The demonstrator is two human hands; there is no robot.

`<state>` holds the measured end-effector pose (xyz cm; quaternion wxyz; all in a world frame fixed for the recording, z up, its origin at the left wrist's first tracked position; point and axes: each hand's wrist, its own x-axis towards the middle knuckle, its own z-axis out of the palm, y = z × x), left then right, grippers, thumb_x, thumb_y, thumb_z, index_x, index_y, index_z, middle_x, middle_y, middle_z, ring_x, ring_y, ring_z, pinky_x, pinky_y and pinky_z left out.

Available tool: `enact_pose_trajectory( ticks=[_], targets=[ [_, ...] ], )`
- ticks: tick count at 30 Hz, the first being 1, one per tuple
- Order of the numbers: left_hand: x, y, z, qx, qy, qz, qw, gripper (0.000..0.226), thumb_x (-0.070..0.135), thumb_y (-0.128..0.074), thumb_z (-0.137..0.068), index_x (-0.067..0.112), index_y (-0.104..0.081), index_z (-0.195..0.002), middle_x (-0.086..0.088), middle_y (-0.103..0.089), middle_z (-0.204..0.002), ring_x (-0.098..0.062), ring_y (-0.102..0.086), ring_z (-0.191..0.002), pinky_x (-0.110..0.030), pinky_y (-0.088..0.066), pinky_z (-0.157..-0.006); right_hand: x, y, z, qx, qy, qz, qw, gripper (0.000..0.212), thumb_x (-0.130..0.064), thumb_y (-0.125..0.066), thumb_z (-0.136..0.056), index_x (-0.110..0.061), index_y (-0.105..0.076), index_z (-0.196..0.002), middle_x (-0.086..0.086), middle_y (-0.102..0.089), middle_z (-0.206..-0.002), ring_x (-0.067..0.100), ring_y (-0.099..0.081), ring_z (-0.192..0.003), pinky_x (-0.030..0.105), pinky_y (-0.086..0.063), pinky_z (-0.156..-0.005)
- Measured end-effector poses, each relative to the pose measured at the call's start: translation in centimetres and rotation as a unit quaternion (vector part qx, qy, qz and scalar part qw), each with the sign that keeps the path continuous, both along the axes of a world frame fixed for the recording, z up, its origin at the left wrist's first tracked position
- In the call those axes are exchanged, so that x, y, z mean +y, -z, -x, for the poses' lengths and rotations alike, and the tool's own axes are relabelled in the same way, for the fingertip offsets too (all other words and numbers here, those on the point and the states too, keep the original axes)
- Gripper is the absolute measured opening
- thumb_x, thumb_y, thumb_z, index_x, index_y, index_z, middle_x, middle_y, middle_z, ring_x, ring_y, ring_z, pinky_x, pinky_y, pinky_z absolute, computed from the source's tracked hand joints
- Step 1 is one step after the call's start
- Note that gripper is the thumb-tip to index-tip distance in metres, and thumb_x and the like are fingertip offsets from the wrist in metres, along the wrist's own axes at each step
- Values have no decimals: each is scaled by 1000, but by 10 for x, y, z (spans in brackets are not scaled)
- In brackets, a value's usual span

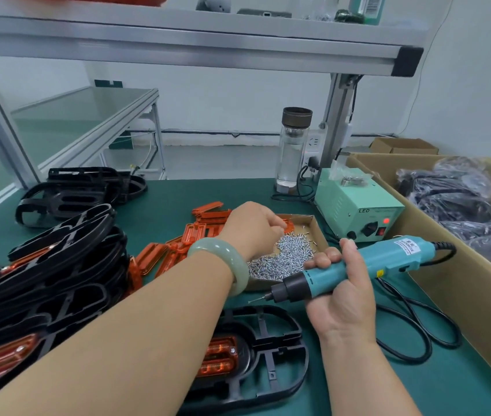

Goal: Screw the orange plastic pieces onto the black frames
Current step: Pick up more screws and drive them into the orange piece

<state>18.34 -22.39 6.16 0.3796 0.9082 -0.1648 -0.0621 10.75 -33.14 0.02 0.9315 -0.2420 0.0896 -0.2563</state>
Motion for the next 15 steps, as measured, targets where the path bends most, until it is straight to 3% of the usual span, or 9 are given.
enact_pose_trajectory(
  ticks=[2, 5, 7, 12, 15],
  targets=[
    [1, -4, 5, 57, -16, 83, 995, 16, 13, -59, -90, 25, -68, -84, 4, -69, -83, -13, -70, -75, -30, -58, -74, -1, 1, 0, 5, 4, -1, 1000, 11, -20, -56, -95, -21, -49, -87, -7, -46, -61, 7, -46, -50, 23, -44, -62],
    [6, -14, 17, 116, -80, 255, 957, 16, 17, -57, -91, 13, -66, -79, -2, -68, -72, -7, -63, -54, -17, -49, -49, -2, 1, 1, 7, 3, -1, 1000, 13, -21, -56, -95, -22, -49, -85, -8, -45, -61, 6, -45, -50, 23, -45, -62],
    [13, -18, 29, 118, -110, 316, 935, 18, 18, -55, -90, 11, -64, -76, 0, -65, -63, -6, -57, -46, -15, -43, -42, -3, 0, 3, 6, 1, -4, 1000, 13, -22, -56, -96, -22, -49, -85, -9, -45, -60, 6, -45, -50, 22, -45, -63],
    [45, -7, 80, 135, -114, 442, 879, 17, 5, -56, -90, 12, -69, -82, -1, -72, -68, -7, -64, -58, -14, -47, -50, 0, -3, 11, -4, 5, -9, 1000, 13, -23, -54, -96, -21, -48, -84, -10, -46, -59, 4, -46, -49, 23, -46, -62],
    [72, 12, 115, 154, -144, 466, 859, 25, 1, -60, -86, 20, -76, -80, 0, -73, -73, -7, -64, -64, -16, -50, -57, 3, -7, 19, -13, 3, -13, 1000, 15, -23, -52, -96, -21, -48, -82, -10, -46, -59, 4, -45, -49, 22, -45, -63]
  ],
)
